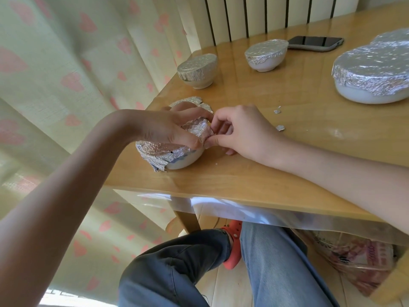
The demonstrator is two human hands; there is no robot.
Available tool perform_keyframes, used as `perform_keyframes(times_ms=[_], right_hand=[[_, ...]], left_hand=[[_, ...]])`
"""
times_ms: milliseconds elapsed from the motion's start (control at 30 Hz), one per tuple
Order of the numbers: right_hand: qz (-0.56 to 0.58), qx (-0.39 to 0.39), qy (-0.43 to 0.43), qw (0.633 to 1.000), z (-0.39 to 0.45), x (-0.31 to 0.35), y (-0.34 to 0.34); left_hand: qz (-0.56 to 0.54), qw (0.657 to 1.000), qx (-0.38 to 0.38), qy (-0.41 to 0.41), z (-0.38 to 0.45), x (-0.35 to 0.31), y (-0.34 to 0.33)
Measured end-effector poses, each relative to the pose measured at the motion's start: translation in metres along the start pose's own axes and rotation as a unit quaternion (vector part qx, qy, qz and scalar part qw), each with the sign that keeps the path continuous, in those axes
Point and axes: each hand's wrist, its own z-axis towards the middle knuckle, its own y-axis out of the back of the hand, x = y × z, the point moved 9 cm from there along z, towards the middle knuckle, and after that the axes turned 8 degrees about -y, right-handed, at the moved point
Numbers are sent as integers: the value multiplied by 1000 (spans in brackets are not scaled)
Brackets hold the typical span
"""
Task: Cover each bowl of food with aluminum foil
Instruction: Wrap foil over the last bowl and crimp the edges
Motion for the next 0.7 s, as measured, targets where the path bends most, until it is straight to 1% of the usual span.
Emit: perform_keyframes(times_ms=[133, 267, 333, 400, 500, 567, 633, 700], right_hand=[[-90, -3, 71, 993, 4, 8, 3], [-130, 17, 115, 985, 8, 12, 3], [-140, 31, 127, 981, 11, 16, 2], [-176, 40, 132, 975, 15, 17, 4], [-289, 18, 128, 949, 21, 20, 10], [-337, 9, 130, 933, 26, 26, 13], [-345, 21, 133, 929, 30, 30, 13], [-330, 35, 135, 934, 29, 30, 11]], left_hand=[[-7, 1000, -11, 13, 1, 0, 2], [-17, 999, -17, 33, 2, 4, 3], [-21, 999, -18, 41, 2, 4, 3], [-18, 999, -15, 45, 2, 4, 2], [-7, 999, -11, 48, 1, 5, 2], [-6, 998, -11, 54, 2, 6, 2], [0, 998, -15, 64, 2, 10, 3], [2, 997, -21, 70, 3, 13, 4]])
